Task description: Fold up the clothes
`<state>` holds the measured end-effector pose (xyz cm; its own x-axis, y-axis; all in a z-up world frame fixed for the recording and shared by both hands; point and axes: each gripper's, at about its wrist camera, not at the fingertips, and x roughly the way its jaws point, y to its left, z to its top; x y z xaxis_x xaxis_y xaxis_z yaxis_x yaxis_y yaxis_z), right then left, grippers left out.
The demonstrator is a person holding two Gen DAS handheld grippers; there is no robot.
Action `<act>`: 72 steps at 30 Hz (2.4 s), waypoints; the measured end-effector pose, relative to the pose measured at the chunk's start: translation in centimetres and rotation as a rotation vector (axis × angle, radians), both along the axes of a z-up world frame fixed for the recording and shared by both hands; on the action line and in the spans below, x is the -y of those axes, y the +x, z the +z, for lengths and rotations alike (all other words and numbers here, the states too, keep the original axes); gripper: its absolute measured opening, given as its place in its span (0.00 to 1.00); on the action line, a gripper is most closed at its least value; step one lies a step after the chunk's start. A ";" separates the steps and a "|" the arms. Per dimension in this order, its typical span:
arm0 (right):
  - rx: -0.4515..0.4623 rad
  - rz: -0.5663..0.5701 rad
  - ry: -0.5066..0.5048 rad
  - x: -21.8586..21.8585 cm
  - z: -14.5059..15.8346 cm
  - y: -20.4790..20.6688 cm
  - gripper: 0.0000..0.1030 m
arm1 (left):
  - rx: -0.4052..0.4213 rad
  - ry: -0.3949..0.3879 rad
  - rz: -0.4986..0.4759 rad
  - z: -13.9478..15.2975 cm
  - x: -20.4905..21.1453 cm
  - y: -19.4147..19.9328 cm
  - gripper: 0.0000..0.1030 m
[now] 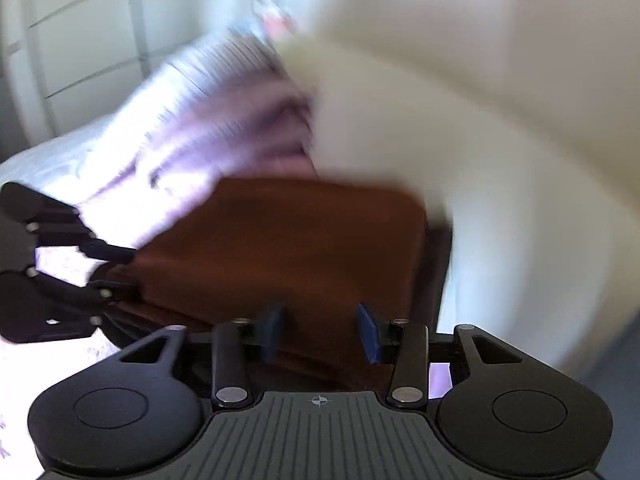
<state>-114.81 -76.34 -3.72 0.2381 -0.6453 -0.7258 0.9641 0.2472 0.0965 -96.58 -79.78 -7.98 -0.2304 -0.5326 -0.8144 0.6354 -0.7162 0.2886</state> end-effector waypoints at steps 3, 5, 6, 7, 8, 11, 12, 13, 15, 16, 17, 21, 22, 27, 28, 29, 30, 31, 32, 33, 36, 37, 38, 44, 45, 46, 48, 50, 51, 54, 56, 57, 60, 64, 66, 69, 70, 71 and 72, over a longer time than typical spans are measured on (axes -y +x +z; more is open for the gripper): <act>0.029 -0.007 0.014 -0.3 0.1 -0.6 0.42 | -0.016 0.002 0.021 0.7 -0.2 0.4 0.28; 0.025 -0.014 0.007 -0.7 0.5 -0.6 0.43 | -0.042 0.018 0.058 1.1 -0.2 0.9 0.29; 0.034 -0.024 0.013 -0.9 0.3 -0.7 0.46 | -0.060 0.032 0.084 1.2 -0.2 1.2 0.32; 0.046 -0.036 0.023 -1.1 -0.1 -1.0 0.54 | -0.079 0.048 0.117 1.2 -0.2 1.5 0.38; 0.056 -0.052 0.039 -1.3 -0.4 -1.4 0.58 | -0.097 0.059 0.147 1.2 -0.2 1.8 0.42; 0.092 -0.090 0.076 -1.9 -0.7 -1.6 0.61 | -0.139 0.071 0.216 1.4 -0.6 2.5 0.53; 0.103 -0.091 0.073 -2.4 -0.6 -1.6 0.61 | -0.146 0.072 0.238 1.5 -0.9 2.7 0.58; 0.110 -0.090 0.071 -2.9 -0.5 -1.6 0.62 | -0.154 0.073 0.258 1.6 -1.3 2.8 0.62; 0.107 -0.094 0.078 -4.0 -0.6 -1.3 0.63 | -0.174 0.071 0.268 1.9 -2.2 3.2 0.64; 0.103 -0.100 0.084 -4.6 -0.8 -1.1 0.64 | -0.185 0.069 0.268 2.2 -2.7 3.4 0.65; 0.099 -0.108 0.090 -5.2 -0.9 -0.9 0.64 | -0.196 0.067 0.268 2.5 -3.3 3.6 0.66; 0.077 -0.174 0.096 -8.0 -0.7 0.2 0.65 | -0.240 0.059 0.268 3.7 -5.4 4.6 0.66; 0.077 -0.193 0.086 -9.0 -0.3 0.5 0.65 | -0.250 0.057 0.268 4.0 -6.0 4.8 0.66; 0.044 -0.253 0.032 -13.7 1.5 3.4 0.66 | -0.309 0.050 0.262 5.4 -9.2 6.6 0.72; 0.037 -0.268 0.027 -14.7 1.7 4.2 0.67 | -0.328 0.048 0.261 5.7 -10.1 7.1 0.72; 0.036 -0.283 0.023 -15.7 2.0 5.0 0.67 | -0.345 0.049 0.258 5.9 -10.9 7.6 0.72; 0.040 -0.299 0.019 -16.8 2.1 5.7 0.67 | -0.356 0.053 0.252 6.1 -11.7 8.1 0.72; 0.045 -0.315 0.015 -17.8 2.3 6.5 0.68 | -0.367 0.059 0.247 6.2 -12.4 8.6 0.73; 0.048 -0.330 0.014 -18.8 2.4 7.2 0.68 | -0.374 0.071 0.242 6.4 -13.0 9.1 0.73; 0.052 -0.342 0.015 -19.7 2.5 7.8 0.68 | -0.372 0.082 0.241 6.5 -13.6 9.5 0.75; 0.061 -0.370 0.015 -22.2 2.8 9.7 0.69 | -0.365 0.108 0.237 6.8 -15.5 10.7 0.81; 0.063 -0.375 0.018 -22.7 3.0 10.2 0.69 | -0.361 0.102 0.238 7.0 -15.9 10.8 0.81; 0.066 -0.378 0.021 -23.2 3.2 10.6 0.69 | -0.357 0.096 0.240 7.2 -16.3 10.9 0.81; 0.057 -0.373 0.003 -25.6 4.5 12.6 0.70 | -0.335 0.060 0.252 8.2 -18.6 11.6 0.81; 0.057 -0.368 0.001 -25.9 4.6 12.8 0.70 | -0.331 0.054 0.254 8.3 -19.0 11.7 0.81; 0.053 -0.364 0.001 -26.1 4.7 12.8 0.70 | -0.327 0.048 0.256 8.5 -19.3 11.8 0.81; 0.042 -0.362 0.004 -26.6 5.0 12.8 0.70 | -0.319 0.036 0.260 8.8 -20.1 12.0 0.81; 0.039 -0.366 -0.001 -27.2 5.5 12.7 0.70 | -0.328 0.041 0.273 9.0 -20.6 12.3 0.81; 0.039 -0.371 -0.007 -27.5 5.8 12.7 0.70 | -0.337 0.049 0.281 9.0 -20.8 12.4 0.81; 0.037 -0.382 -0.011 -28.3 6.2 12.6 0.70 | -0.355 0.067 0.295 9.0 -21.6 12.7 0.81; 0.031 -0.380 -0.010 -28.9 6.3 12.7 0.70 | -0.370 0.069 0.288 9.1 -22.2 12.9 0.81; 0.028 -0.379 -0.011 -29.2 6.4 12.8 0.71 | -0.373 0.066 0.284 9.2 -22.4 12.9 0.81; 0.027 -0.394 -0.010 -29.9 6.4 12.9 0.71 | -0.375 0.060 0.275 9.3 -23.0 13.0 0.81; 0.037 -0.407 -0.010 -30.2 6.5 13.2 0.71 | -0.379 0.070 0.279 9.4 -23.5 13.5 0.81; 0.037 -0.402 -0.013 -30.3 6.6 13.6 0.71 | -0.383 0.084 0.294 9.3 -23.5 13.8 0.81; 0.038 -0.398 -0.009 -30.3 6.6 14.0 0.71 | -0.387 0.100 0.301 9.2 -23.8 14.4 0.81; 0.038 -0.399 -0.007 -30.4 6.6 14.2 0.71 | -0.380 0.098 0.300 9.1 -23.9 14.4 0.81; 0.038 -0.401 -0.005 -30.4 6.6 14.2 0.71 | -0.373 0.096 0.299 9.0 -24.0 14.5 0.81; 0.038 -0.401 -0.003 -30.4 6.5 14.3 0.71 | -0.365 0.096 0.299 8.8 -24.1 14.6 0.81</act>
